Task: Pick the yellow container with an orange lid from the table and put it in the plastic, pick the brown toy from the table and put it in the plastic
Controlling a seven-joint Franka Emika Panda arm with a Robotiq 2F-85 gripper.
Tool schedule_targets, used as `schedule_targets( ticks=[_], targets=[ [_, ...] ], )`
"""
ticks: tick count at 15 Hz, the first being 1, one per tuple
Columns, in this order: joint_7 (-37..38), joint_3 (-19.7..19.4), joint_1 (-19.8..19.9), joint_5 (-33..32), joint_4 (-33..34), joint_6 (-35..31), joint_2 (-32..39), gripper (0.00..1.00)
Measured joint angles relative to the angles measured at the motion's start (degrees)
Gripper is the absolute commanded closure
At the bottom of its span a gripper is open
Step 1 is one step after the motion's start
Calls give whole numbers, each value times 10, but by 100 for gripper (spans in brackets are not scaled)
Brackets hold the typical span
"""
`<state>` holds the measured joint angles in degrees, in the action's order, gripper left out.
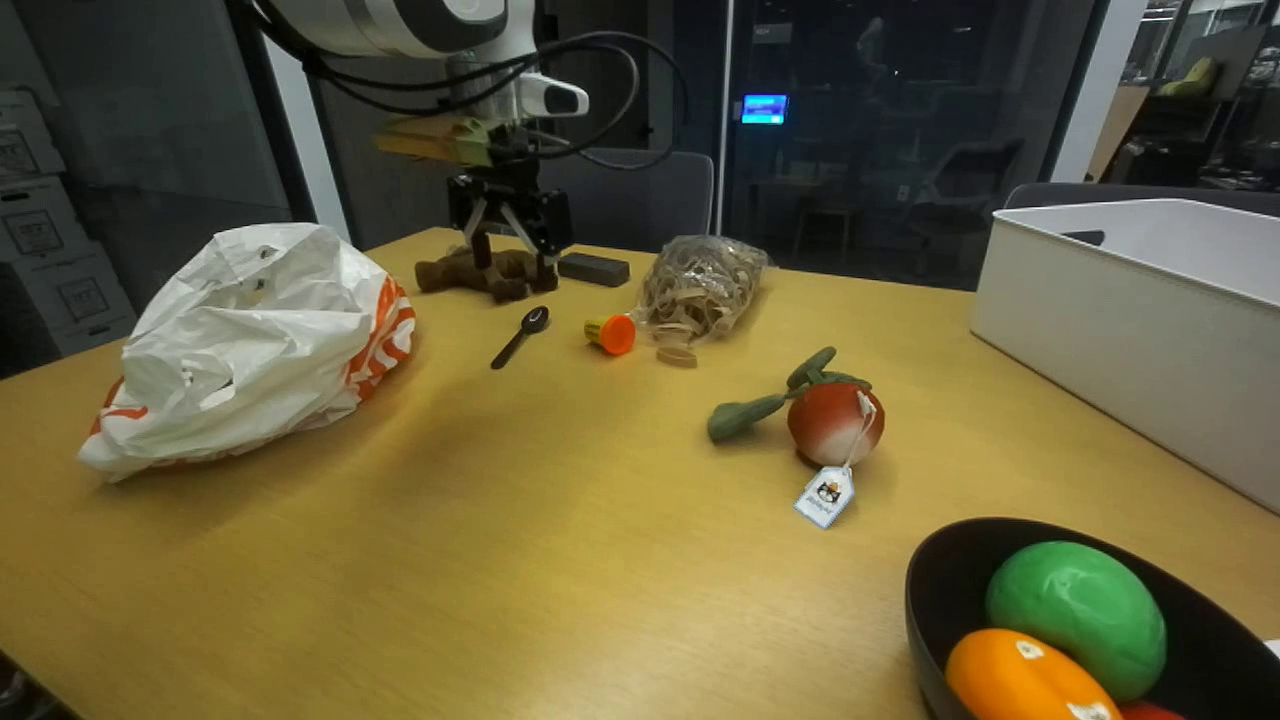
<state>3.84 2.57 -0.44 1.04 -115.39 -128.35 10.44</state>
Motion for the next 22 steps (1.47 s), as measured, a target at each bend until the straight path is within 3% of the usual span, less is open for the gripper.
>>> schedule_targets(
  ticks=[4,13,18,22],
  targets=[
    [-23,-16,16,11,32,35,31,0],
    [-24,-20,14,11,33,26,48,0],
    [12,-21,3,-3,72,-15,97,0],
    [72,-46,-13,-61,129,-41,160,0]
  ],
)
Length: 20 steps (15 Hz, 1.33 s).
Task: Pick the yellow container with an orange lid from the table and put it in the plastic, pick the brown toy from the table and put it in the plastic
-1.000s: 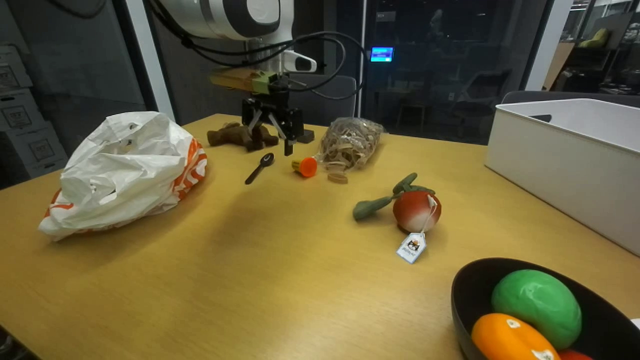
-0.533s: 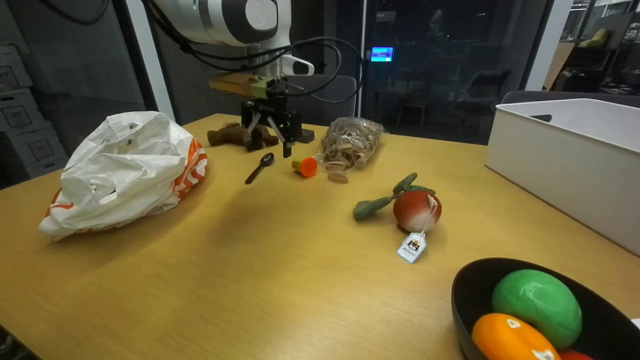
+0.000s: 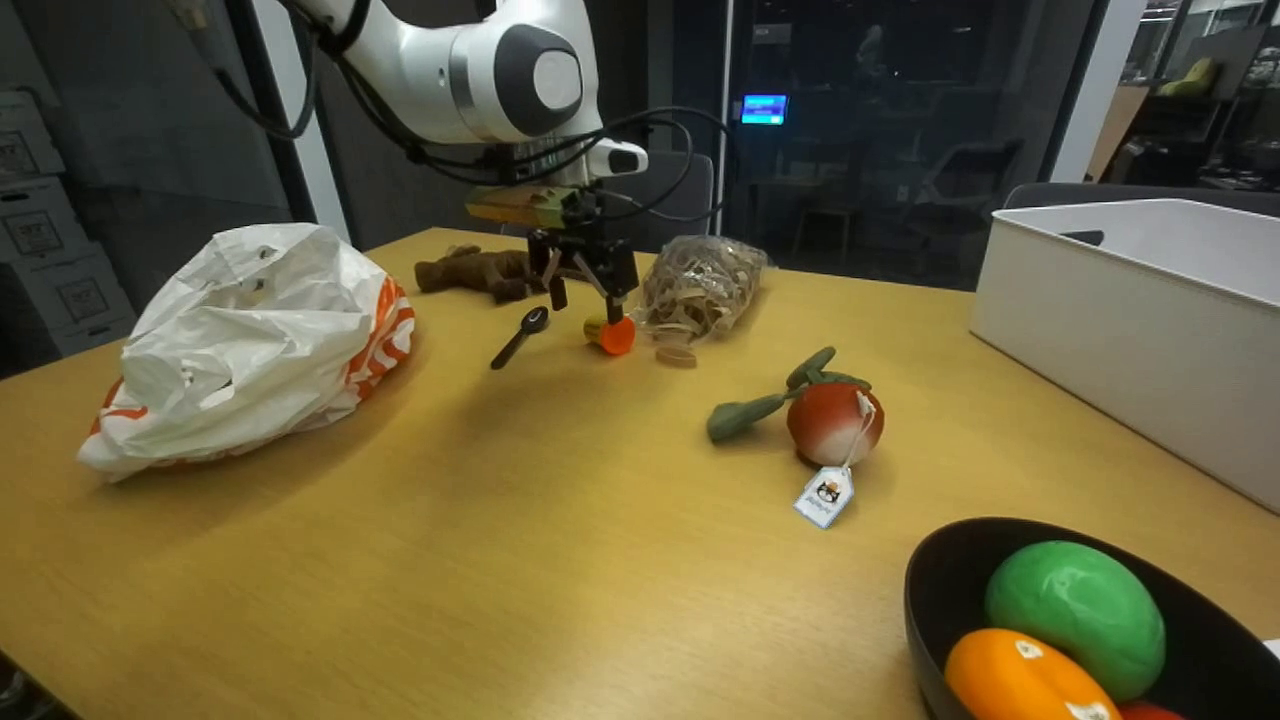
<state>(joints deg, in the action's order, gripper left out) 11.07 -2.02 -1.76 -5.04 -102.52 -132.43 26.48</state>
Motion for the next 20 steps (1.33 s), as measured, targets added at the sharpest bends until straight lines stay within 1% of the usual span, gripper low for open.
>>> schedule_targets(
  ticks=[3,4,5,7,8,9,10,16,18,20],
  targets=[
    [18,-16,-6,-17,37,-1,40,0],
    [20,-19,-7,-17,47,-2,50,25],
    [22,-21,-7,-17,56,-6,60,27],
    [23,-22,-8,-17,71,-9,74,42],
    [23,-22,-8,-17,77,-10,78,51],
    [24,-22,-8,-17,81,-13,81,56],
    [25,-23,-9,-17,84,-14,83,64],
    [38,-37,-11,-17,92,3,75,64],
    [34,-38,-9,-17,92,30,59,64],
    [9,-33,-5,-12,90,70,32,64]
  ],
)
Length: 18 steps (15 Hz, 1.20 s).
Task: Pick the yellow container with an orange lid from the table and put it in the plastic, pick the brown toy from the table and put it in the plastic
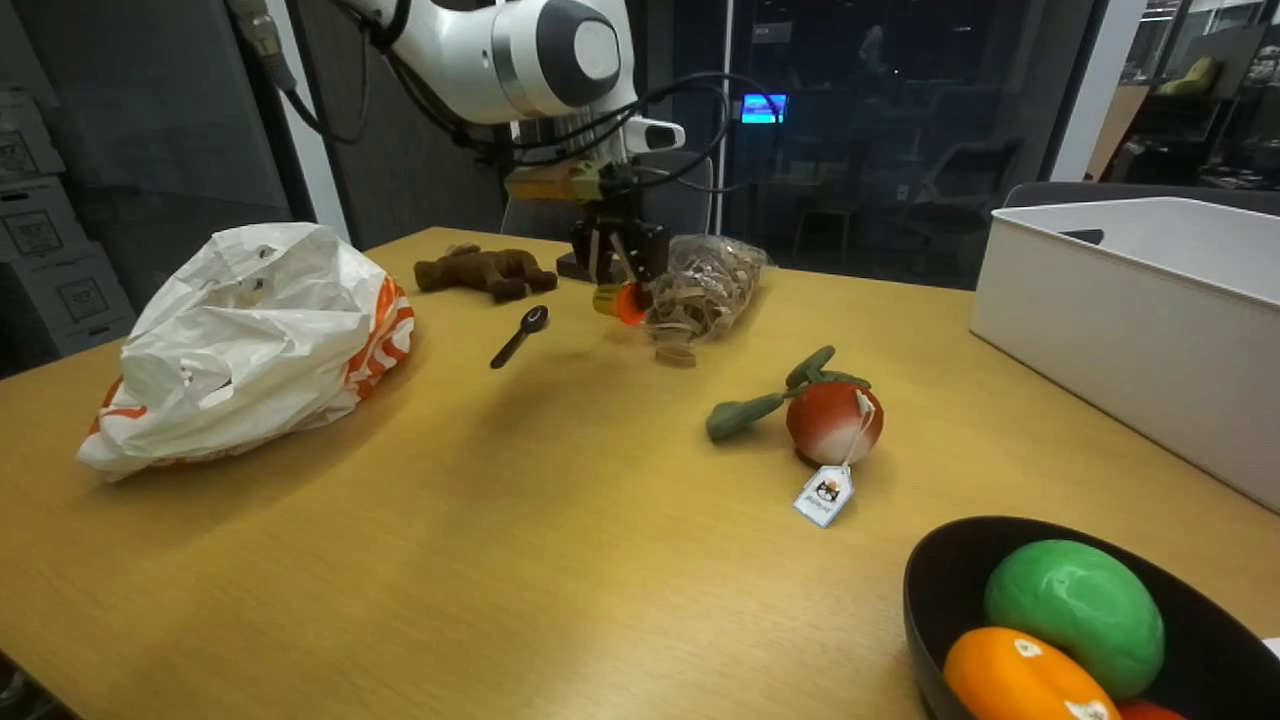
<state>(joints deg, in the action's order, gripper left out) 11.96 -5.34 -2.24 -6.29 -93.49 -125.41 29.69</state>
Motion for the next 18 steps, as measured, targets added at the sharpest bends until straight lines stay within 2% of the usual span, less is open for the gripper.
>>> schedule_targets(
  ticks=[4,9,18],
  targets=[
    [-111,29,16,23,-23,58,-77,64],
    [-236,72,17,46,-99,76,-179,64],
    [-387,143,-43,47,-240,69,-290,64]
  ],
)
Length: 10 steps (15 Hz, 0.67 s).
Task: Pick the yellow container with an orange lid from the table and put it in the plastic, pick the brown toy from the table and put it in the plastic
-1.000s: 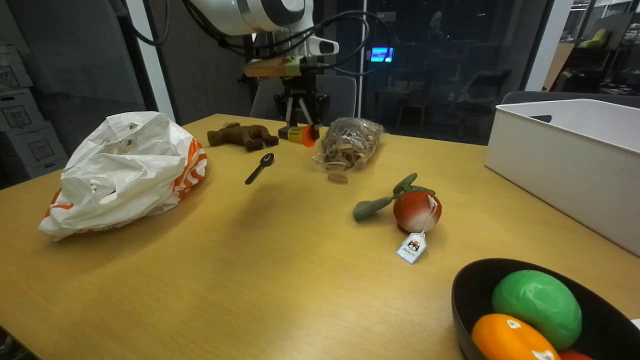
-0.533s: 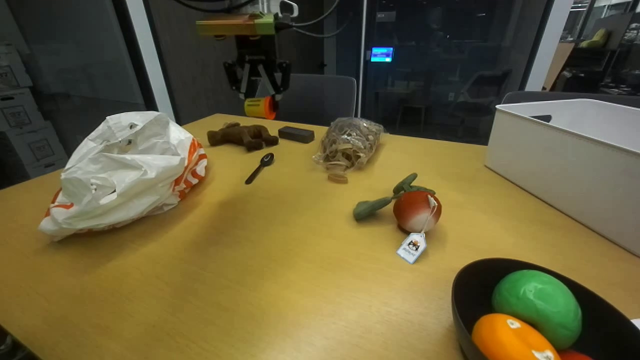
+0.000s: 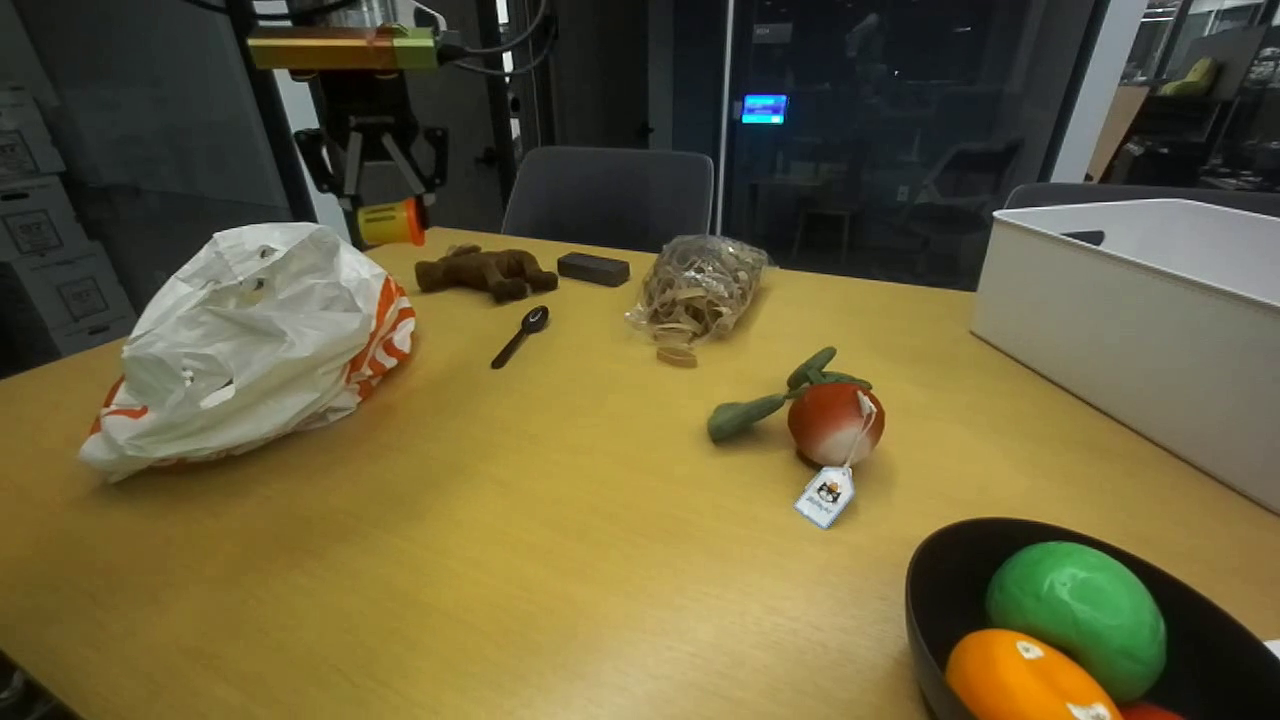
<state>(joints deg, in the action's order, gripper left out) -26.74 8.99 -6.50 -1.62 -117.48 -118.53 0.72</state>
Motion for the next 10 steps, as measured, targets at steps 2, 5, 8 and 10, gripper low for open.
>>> schedule_targets(
  ticks=[2,5,8,10],
  targets=[
    [-33,9,-15,5,-22,2,-20,64],
    [-86,17,-37,13,-49,18,-48,64],
    [-105,23,-57,16,-73,2,-55,64],
    [-109,26,-68,36,-88,-23,-53,64]
  ],
)
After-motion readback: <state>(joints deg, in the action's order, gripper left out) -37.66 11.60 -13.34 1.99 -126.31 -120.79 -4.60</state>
